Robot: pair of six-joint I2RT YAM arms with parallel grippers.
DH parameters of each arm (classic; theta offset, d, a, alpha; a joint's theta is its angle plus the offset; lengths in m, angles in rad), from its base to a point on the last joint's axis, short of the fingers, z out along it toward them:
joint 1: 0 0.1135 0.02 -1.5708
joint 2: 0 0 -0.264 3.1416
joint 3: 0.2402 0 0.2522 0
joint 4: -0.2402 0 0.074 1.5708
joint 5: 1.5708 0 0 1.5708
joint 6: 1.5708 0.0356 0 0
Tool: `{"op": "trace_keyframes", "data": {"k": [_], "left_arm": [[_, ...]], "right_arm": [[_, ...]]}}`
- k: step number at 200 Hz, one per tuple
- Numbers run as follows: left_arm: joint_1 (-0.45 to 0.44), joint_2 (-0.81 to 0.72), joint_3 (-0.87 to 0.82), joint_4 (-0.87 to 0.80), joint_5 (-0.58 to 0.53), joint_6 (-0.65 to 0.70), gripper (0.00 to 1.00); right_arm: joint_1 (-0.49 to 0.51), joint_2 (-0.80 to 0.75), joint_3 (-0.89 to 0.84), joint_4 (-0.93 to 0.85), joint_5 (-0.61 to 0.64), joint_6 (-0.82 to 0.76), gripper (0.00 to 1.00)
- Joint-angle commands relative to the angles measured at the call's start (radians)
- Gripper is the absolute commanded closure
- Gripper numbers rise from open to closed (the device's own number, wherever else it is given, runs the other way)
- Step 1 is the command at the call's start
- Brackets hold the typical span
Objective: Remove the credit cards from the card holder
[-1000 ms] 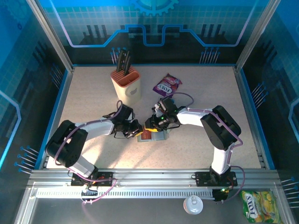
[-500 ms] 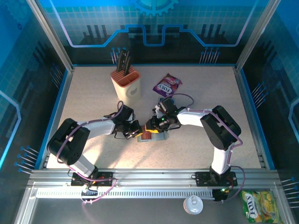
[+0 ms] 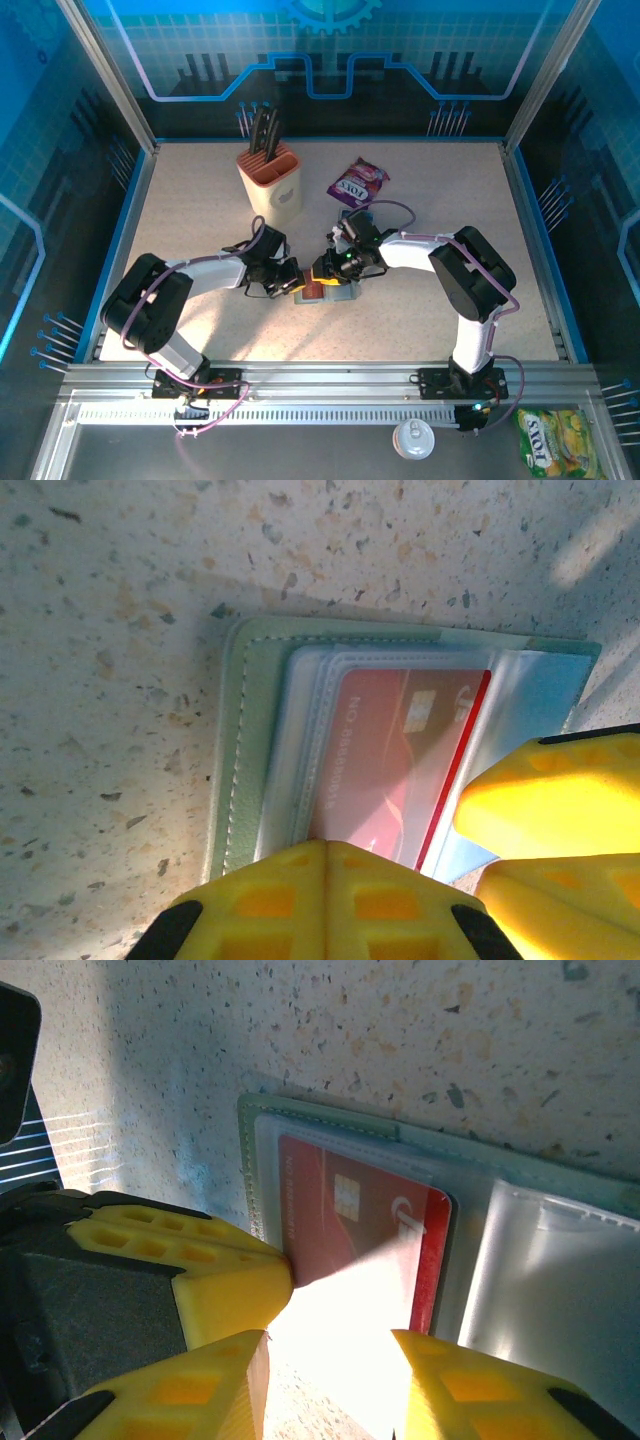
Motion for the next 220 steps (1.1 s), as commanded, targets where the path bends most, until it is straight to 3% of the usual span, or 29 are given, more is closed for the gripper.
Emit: {"op": "trace_keyframes", "data": {"k": [1, 127, 220], "left_arm": [[0.007, 0.021, -0.024, -0.030, -0.020, 0.011, 0.93], [0.007, 0.014, -0.027, -0.022, -0.023, 0.008, 0.93], [0.007, 0.031, -0.026, -0.012, -0.017, 0.010, 0.92]], "right_arm": [[0.010, 0.017, -0.004, -0.020, 0.006, -0.016, 0.63], [0.011, 0.038, -0.013, -0.025, 0.018, -0.031, 0.64], [0.018, 0.037, -0.012, 0.018, -0.022, -0.005, 0.75]]}}
